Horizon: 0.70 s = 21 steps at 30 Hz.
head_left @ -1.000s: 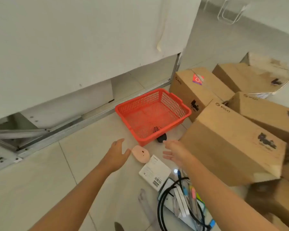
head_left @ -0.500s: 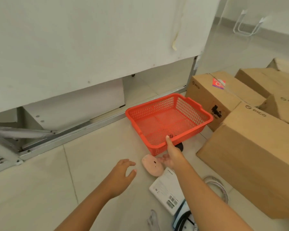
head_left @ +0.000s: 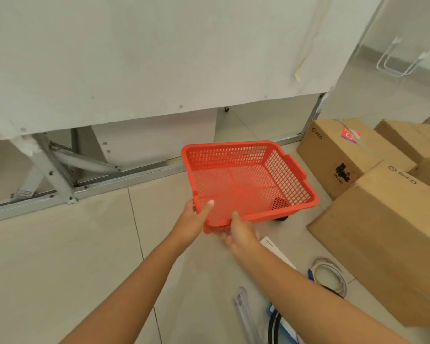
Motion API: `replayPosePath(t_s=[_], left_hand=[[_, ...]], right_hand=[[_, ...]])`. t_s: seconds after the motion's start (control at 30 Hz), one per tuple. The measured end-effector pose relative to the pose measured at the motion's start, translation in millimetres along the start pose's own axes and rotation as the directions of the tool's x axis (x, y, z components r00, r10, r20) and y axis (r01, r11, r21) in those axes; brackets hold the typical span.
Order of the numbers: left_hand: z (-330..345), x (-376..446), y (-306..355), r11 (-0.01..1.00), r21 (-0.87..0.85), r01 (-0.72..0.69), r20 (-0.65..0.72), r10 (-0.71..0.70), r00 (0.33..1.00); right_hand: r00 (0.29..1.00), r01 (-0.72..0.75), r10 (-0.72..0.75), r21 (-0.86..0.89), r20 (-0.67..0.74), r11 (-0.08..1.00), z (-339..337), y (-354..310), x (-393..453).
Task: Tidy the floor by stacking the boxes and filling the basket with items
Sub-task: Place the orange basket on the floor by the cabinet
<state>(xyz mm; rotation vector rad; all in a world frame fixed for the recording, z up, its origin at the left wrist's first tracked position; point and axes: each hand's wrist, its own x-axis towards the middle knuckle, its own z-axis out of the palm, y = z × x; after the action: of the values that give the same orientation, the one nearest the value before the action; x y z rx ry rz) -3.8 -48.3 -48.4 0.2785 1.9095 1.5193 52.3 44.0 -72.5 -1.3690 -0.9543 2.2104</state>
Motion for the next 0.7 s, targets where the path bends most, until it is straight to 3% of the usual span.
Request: replayPosePath(t_s=[0.1,0.2,0.3,0.4,0.5,0.6,0.7], left_hand=[[-13,-5,3,0.993,-0.110,0.046,-0.199,-0.067,0.978],[-40,-13,9,0.999,-0.019,0.045,-0.335,-0.049,0.941],[-83,-19,19,1.000,0.019,-0.017,-0.392,0.023,0.920],[-141,-29,26,1.000,0.026,0.000,-0.363,0.010,0.932],[-191,-54,30,0.996,0.050,0.076,-0.271,-0.060,0.961],[-230,-79,26,0.982,0.134,0.132,-0.222,-0.100,0.970],[-268,-105,18,0.967,0.196,0.165,-0.260,-0.111,0.959]], right_hand=[[0.992,0.060,-0.056,-0.033,0.117,0.998,9,19,-33],[0.976,0.122,-0.081,-0.200,0.204,0.972,10,27,-48],[0.987,0.080,-0.043,-0.247,0.152,0.966,5,14,-43],[0.992,0.121,-0.124,-0.117,-0.015,0.986,-1,-15,-31],[0.963,0.268,-0.259,-0.163,0.075,0.949,1,-43,-26],[0.937,0.175,-0.127,-0.122,0.326,0.977,19,-56,-30],[0.851,0.130,0.153,-0.483,0.503,0.866,45,-38,-36]])
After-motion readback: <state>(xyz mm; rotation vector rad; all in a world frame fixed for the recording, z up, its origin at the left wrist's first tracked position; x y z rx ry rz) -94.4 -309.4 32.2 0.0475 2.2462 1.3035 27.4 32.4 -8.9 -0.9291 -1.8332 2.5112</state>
